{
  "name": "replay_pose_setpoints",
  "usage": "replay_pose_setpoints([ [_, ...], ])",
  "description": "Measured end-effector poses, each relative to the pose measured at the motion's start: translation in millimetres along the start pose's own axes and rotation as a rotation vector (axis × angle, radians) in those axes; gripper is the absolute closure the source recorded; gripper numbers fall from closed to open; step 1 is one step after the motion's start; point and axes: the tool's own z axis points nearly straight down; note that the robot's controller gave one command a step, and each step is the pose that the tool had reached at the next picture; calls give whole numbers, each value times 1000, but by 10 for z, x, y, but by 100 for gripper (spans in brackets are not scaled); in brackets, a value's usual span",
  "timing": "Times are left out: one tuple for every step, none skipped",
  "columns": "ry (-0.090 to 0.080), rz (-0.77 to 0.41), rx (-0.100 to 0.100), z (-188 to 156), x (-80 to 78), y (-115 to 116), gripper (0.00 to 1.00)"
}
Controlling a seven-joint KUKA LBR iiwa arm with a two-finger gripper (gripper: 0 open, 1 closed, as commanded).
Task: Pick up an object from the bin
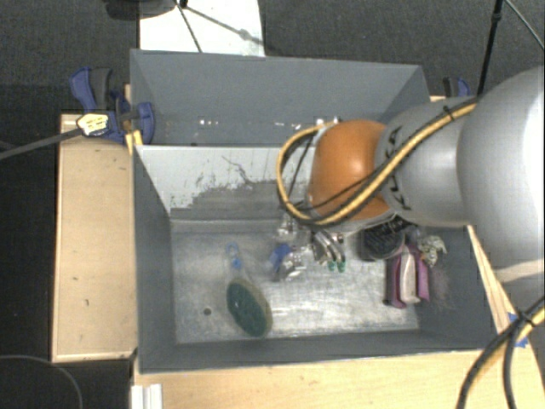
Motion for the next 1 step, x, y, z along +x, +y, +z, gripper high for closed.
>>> replay_pose_setpoints([
  [6,0,3,-690,-38,6,100],
])
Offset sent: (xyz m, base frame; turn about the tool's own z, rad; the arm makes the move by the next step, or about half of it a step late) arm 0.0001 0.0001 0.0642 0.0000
